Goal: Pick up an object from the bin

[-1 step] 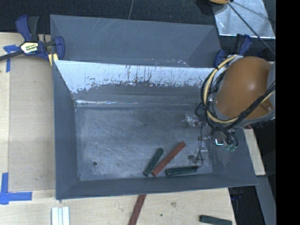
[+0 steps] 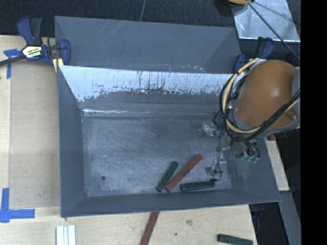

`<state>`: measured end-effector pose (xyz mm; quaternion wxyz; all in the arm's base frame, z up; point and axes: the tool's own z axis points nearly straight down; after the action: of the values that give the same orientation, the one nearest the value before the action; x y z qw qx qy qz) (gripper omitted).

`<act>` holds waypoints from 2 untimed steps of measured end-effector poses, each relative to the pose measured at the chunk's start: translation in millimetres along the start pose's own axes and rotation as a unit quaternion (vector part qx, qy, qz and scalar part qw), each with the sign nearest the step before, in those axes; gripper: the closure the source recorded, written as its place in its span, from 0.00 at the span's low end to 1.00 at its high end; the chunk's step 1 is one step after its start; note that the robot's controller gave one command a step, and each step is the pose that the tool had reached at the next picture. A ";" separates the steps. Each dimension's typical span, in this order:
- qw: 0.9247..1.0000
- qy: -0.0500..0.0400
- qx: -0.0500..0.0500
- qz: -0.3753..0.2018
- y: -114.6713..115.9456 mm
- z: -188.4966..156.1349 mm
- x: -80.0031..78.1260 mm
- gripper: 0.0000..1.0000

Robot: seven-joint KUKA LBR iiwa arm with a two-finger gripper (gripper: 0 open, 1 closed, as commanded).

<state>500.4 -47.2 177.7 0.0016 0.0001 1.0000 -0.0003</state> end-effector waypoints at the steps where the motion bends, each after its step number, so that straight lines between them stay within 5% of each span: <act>1: 0.997 0.001 -0.001 -0.083 30.9 106.3 -0.3 1.00; 2: 0.997 0.000 0.000 -0.083 30.6 106.9 -1.2 0.00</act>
Offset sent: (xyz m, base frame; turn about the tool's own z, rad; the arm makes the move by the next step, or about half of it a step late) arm 0.0000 0.0000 0.0000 0.0000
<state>501.9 -16.6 70.8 0.0018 -0.0829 0.9966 -0.0002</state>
